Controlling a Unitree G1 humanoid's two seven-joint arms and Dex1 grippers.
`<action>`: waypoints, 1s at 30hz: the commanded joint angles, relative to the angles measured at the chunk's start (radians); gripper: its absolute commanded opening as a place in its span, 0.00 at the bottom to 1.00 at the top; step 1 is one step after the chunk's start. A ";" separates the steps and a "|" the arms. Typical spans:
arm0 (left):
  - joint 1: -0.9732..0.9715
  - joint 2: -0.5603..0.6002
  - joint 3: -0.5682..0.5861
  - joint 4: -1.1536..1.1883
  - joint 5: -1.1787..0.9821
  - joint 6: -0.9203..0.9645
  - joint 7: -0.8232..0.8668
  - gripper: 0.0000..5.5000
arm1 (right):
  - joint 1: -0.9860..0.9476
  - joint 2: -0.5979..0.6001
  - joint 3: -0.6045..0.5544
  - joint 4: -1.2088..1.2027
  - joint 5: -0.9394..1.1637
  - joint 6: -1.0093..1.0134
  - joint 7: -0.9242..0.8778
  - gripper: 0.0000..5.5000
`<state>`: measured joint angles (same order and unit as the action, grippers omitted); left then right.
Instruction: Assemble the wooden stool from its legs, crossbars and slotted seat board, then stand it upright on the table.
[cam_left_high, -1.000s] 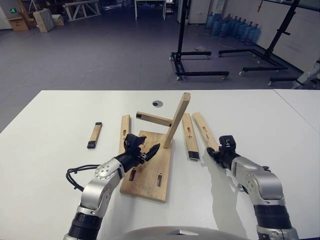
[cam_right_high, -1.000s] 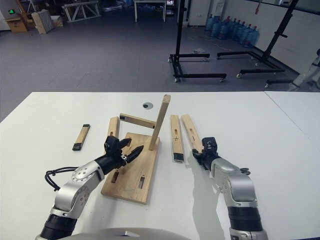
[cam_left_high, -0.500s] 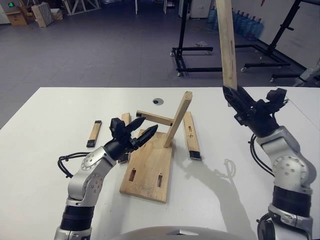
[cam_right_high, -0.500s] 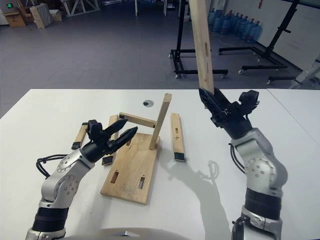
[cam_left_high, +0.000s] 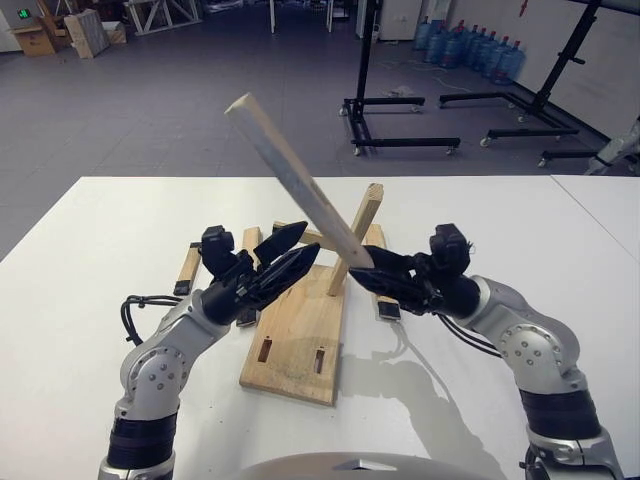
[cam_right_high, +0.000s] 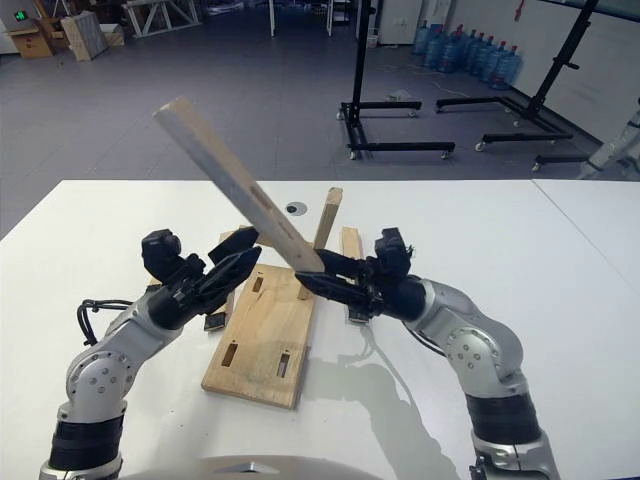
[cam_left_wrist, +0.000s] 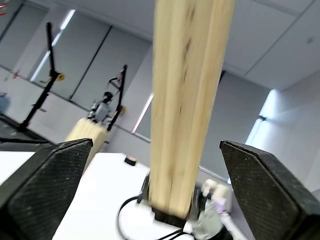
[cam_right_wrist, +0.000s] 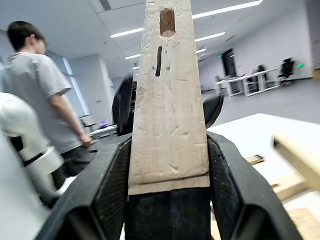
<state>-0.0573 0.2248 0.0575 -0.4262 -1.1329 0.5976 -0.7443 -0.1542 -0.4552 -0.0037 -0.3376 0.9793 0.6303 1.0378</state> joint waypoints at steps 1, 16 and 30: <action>-0.027 0.000 0.025 -0.018 -0.090 0.022 -0.003 0.85 | -0.015 0.001 0.035 0.046 0.001 0.029 0.050 0.36; -0.037 0.015 0.066 -0.017 -0.215 0.028 0.039 0.67 | 0.015 0.011 0.068 0.077 -0.081 0.008 0.071 0.36; -0.011 0.027 0.079 -0.013 -0.167 -0.004 0.045 0.38 | 0.029 0.041 0.078 0.034 -0.150 -0.048 0.032 0.36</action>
<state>-0.0727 0.2431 0.1349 -0.4396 -1.3200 0.5932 -0.7028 -0.1261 -0.4079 0.0800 -0.2870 0.8622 0.6063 1.1084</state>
